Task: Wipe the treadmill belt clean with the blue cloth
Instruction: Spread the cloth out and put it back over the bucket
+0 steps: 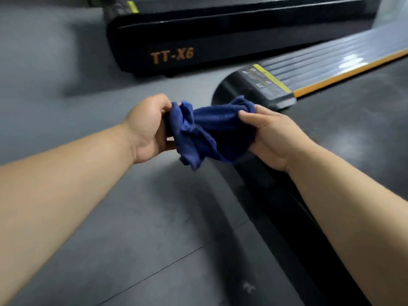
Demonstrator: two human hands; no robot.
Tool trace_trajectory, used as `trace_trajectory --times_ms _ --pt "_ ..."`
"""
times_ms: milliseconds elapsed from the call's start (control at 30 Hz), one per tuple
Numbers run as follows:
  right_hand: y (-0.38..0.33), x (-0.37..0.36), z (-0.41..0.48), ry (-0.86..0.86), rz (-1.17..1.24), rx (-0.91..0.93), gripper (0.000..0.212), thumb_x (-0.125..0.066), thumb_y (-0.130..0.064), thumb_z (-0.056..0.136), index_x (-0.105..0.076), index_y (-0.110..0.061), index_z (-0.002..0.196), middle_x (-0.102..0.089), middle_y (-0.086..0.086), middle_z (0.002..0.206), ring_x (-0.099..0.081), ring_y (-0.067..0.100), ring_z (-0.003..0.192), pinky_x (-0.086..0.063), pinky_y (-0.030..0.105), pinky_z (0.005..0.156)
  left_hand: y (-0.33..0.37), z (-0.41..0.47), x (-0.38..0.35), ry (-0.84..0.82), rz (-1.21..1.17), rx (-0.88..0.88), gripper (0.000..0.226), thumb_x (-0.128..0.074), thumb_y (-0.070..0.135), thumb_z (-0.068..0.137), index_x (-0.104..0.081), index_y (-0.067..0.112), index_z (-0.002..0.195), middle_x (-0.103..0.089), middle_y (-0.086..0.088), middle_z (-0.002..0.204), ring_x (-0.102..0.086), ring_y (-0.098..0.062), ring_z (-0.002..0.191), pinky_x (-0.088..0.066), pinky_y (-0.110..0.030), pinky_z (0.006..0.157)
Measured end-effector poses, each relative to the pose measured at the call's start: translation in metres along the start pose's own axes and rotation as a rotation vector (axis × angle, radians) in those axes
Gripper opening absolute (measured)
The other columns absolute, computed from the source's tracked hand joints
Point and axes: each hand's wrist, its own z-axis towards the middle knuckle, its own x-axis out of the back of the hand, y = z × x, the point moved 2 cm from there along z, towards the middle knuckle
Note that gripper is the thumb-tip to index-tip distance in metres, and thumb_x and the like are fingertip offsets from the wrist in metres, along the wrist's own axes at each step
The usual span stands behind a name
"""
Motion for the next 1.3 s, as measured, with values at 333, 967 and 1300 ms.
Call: trace_trajectory --times_ms 333,967,1300 --pt "-0.01 -0.161 0.014 -0.172 -0.723 0.295 0.022 -0.05 -0.038 0.094 -0.067 -0.025 0.097 -0.072 -0.002 0.091 -0.067 0.019 0.089 -0.055 0.043 0.084 0.001 -0.102 0.139 0.336 0.445 0.056 0.008 -0.066 0.006 0.08 -0.064 0.014 0.082 -0.065 0.001 0.073 -0.059 -0.012 0.064 -0.045 -0.022 0.057" --pt "0.025 -0.258 0.034 -0.647 -0.372 -0.293 0.024 -0.053 -0.002 0.08 -0.059 -0.014 0.1 -0.066 0.007 0.099 -0.063 0.022 0.092 -0.047 0.039 0.096 -0.001 -0.216 0.242 0.523 0.176 0.01 0.011 -0.046 0.015 0.061 -0.044 0.018 0.071 -0.044 -0.002 0.073 -0.043 -0.014 0.07 -0.034 -0.031 0.075" --pt "0.04 -0.346 0.028 -0.5 -0.822 -0.053 0.023 -0.049 -0.036 0.093 -0.064 -0.021 0.096 -0.066 0.004 0.091 -0.061 0.023 0.077 -0.048 0.032 0.065 -0.004 -0.289 0.291 0.92 0.093 -0.091 0.024 -0.045 0.006 0.096 -0.055 0.027 0.101 -0.067 -0.002 0.084 -0.063 -0.013 0.069 -0.051 -0.028 0.06"
